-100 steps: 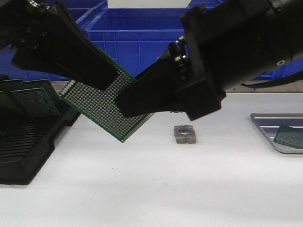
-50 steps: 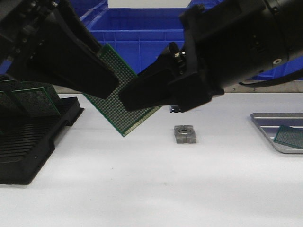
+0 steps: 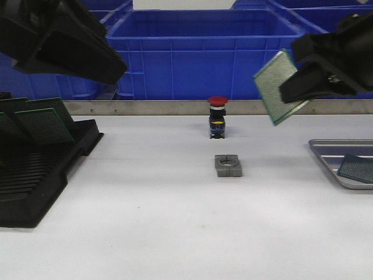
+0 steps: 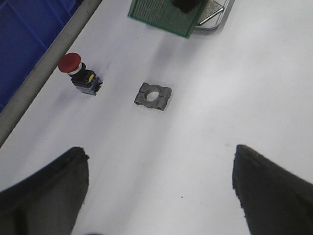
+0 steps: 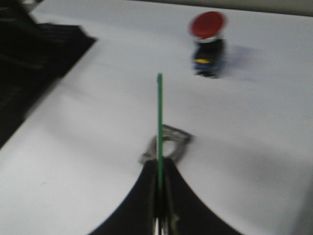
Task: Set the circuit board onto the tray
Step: 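Carry the second board to the steel tray and release it with the right gripper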
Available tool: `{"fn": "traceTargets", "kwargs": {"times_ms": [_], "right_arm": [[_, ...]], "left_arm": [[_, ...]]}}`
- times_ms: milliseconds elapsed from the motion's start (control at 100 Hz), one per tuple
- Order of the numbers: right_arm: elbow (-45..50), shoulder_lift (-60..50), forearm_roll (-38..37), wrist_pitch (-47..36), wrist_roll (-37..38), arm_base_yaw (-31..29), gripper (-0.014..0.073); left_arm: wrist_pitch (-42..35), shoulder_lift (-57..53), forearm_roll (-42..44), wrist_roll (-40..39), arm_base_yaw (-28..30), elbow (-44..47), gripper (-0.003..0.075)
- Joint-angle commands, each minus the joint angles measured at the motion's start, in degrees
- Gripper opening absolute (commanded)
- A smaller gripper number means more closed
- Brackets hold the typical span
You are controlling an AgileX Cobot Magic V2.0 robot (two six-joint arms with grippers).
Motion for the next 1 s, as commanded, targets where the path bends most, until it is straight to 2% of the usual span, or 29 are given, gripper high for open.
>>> {"fn": "traceTargets", "kwargs": {"times_ms": [0,160,320,400,470,620,690,740,990], "right_arm": [[-1.44,-1.43,2.11,-2.73,1.15,-4.52,-0.0064],[-1.44,1.04,3.26,-7.46,1.22,-9.10,-0.0064],[-1.63,5.59,4.50,-9.18,1.22,-9.70,-0.0064],[-1.63,7.09,4.50,-10.33,1.22,-9.70,-0.0037],[-1.63,7.51,4.50,-11.81,1.22,-9.70,0.0048],[-1.63,7.44,4.50,-14.99,1.22,-9.70,0.0407],[-1.63,7.44,4.50,-15.64,1.22,-9.70,0.0519],[-1.63,7.37,4.50,-15.70,1.22,-9.70,0.0543],[-1.57,0.50,4.37,-15.30,1.09,-9.70,0.0534]], "left_arm": [[-1.44,-1.63,-2.11,-0.71,0.08,-1.80,0.0564],[-1.55,-1.63,-2.11,-0.71,0.08,-1.80,0.0564],[-1.69,-1.63,-2.11,-0.71,0.08,-1.80,0.0564],[-2.03,-1.63,-2.11,-0.71,0.08,-1.80,0.0564],[-2.11,-1.63,-2.11,-0.71,0.08,-1.80,0.0564],[-2.11,-1.63,-2.11,-0.71,0.08,-1.80,0.0564],[-2.11,-1.63,-2.11,-0.71,0.08,-1.80,0.0564],[-2.11,-1.63,-2.11,-0.71,0.08,-1.80,0.0564],[-6.20,-2.25,-2.11,-0.71,0.08,-1.80,0.0564]]}}
